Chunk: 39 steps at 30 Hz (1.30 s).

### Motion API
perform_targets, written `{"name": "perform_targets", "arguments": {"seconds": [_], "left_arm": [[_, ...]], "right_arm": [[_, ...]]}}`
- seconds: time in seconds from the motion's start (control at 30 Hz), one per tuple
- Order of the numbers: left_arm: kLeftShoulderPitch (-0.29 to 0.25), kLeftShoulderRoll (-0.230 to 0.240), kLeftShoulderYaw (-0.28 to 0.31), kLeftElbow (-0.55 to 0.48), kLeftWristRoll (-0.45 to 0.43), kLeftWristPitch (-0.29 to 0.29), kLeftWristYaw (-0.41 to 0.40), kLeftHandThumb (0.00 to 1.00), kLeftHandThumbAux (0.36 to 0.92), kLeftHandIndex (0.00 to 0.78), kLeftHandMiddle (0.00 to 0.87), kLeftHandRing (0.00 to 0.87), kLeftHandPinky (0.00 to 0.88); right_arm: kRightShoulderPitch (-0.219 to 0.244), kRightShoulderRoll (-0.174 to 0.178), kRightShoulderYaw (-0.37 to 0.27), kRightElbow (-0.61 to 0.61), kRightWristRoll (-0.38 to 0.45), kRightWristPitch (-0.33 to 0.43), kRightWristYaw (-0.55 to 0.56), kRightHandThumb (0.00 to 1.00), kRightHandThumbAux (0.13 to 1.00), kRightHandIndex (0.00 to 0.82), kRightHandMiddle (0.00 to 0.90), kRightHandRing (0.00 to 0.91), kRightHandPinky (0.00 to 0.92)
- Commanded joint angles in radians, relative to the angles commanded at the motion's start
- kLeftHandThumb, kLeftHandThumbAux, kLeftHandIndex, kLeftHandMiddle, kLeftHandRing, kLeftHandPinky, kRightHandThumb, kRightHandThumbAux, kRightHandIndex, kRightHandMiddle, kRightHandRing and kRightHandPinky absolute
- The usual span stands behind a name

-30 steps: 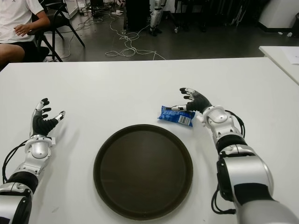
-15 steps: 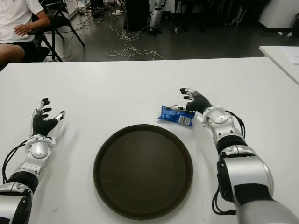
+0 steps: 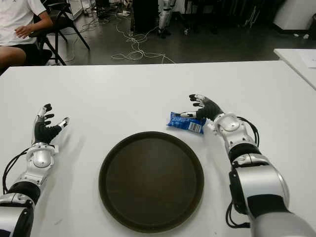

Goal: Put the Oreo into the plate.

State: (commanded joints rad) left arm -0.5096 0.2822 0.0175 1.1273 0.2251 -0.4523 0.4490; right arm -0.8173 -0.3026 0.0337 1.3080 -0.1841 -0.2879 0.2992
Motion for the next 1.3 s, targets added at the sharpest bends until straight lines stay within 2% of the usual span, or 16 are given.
{"name": "perform_targets", "arguments": {"seconds": [0.27, 0.57, 0.7, 0.87, 1.07, 1.3], "left_arm": [[-0.002, -0.006, 0.002, 0.0, -0.003, 0.002, 0.0, 0.254, 0.722, 0.076, 0.146, 0.159, 0.163], [-0.006, -0.014, 0.003, 0.002, -0.005, 0.009, 0.008, 0.241, 0.715, 0.071, 0.135, 0.146, 0.162], [-0.006, -0.015, 0.001, 0.0, -0.004, 0.012, 0.011, 0.235, 0.715, 0.073, 0.135, 0.145, 0.166], [-0.006, -0.012, -0.004, -0.003, 0.003, 0.025, 0.015, 0.22, 0.707, 0.07, 0.133, 0.141, 0.148], [-0.01, -0.011, -0.006, -0.001, 0.006, 0.032, 0.021, 0.224, 0.702, 0.076, 0.136, 0.147, 0.176], [-0.01, -0.013, -0.006, -0.003, 0.003, 0.031, 0.018, 0.225, 0.694, 0.079, 0.141, 0.155, 0.181]], "right_arm": [[-0.006, -0.01, 0.037, -0.004, -0.046, -0.001, -0.035, 0.0, 0.809, 0.132, 0.117, 0.08, 0.057], [-0.042, -0.03, 0.166, -0.045, -0.19, 0.028, -0.145, 0.0, 0.765, 0.107, 0.085, 0.066, 0.043], [-0.045, -0.035, 0.194, -0.053, -0.218, 0.035, -0.161, 0.0, 0.746, 0.095, 0.077, 0.059, 0.039], [-0.067, -0.046, 0.242, -0.063, -0.259, 0.058, -0.127, 0.0, 0.73, 0.097, 0.07, 0.043, 0.025], [-0.082, -0.051, 0.268, -0.084, -0.279, 0.095, -0.095, 0.0, 0.741, 0.042, 0.033, 0.009, 0.002], [-0.073, -0.072, 0.291, -0.164, -0.288, 0.12, -0.024, 0.0, 0.754, 0.014, 0.033, 0.003, 0.0]]}}
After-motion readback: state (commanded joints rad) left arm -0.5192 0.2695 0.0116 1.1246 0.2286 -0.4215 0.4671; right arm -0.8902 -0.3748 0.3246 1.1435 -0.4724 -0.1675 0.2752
